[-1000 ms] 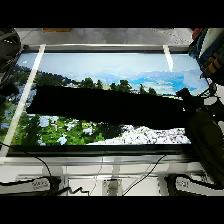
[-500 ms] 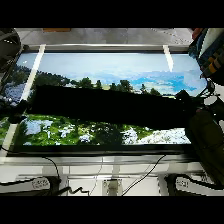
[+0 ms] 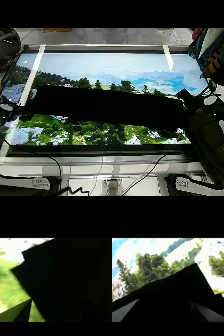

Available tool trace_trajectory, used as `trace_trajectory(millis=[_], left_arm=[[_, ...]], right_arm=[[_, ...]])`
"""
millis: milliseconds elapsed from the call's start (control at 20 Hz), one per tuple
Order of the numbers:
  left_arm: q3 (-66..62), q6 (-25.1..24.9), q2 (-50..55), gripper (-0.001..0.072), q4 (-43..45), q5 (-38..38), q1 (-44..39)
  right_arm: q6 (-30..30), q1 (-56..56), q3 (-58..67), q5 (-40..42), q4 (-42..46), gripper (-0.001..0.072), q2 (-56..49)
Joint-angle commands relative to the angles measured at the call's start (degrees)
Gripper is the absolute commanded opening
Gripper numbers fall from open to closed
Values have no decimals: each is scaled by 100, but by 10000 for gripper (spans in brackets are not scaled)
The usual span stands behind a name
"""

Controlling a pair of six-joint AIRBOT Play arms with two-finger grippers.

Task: Fold the clothes and pants, and hang the long-sleeved shirts on hangers.

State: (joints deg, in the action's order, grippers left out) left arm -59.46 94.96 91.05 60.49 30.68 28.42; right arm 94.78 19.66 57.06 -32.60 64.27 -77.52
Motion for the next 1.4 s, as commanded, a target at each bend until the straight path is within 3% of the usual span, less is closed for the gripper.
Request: trace_trajectory(millis=[0,100,150,300,350,400,450,550,650,750,900,1050,1350], left_arm=[[11,13,153,638,44,-1134,-262],[11,11,175,632,83,-1543,-376],[11,13,190,548,94,-1694,-413],[-7,0,195,9,96,-1867,-448],[-9,-162,157,9,96,-1845,-455],[-33,-420,101,9,98,-1773,-457],[-96,-848,11,9,98,-1646,-455],[-243,-1611,-227,9,96,-1357,-452],[-286,-1993,-520,9,96,-1222,-455],[-286,-2404,-835,10,96,-1121,-457],[-289,-2841,-1294,9,94,-791,-494],[-289,-3158,-1733,9,96,-337,-590],[-289,-3156,-2260,9,72,52,-782]], right_arm=[[0,-7,2,28,4,694,-4],[0,-7,2,28,2,694,-4],[0,-7,2,26,2,693,-2],[-9,-26,7,-22,-15,674,-2],[-208,-81,42,-114,-33,496,-2],[-597,-195,129,-286,-98,262,-2],[-957,-345,240,-417,-160,169,-2],[-1198,-763,507,-345,-170,165,-2],[-1196,-1311,778,122,-173,13,-4],[-1165,-1893,981,649,-173,12,-13],[-538,-2750,1405,883,-173,10,-315],[-374,-3517,2288,448,-358,9,-1172],[-374,-4955,4280,-205,-1034,9,-3187]])
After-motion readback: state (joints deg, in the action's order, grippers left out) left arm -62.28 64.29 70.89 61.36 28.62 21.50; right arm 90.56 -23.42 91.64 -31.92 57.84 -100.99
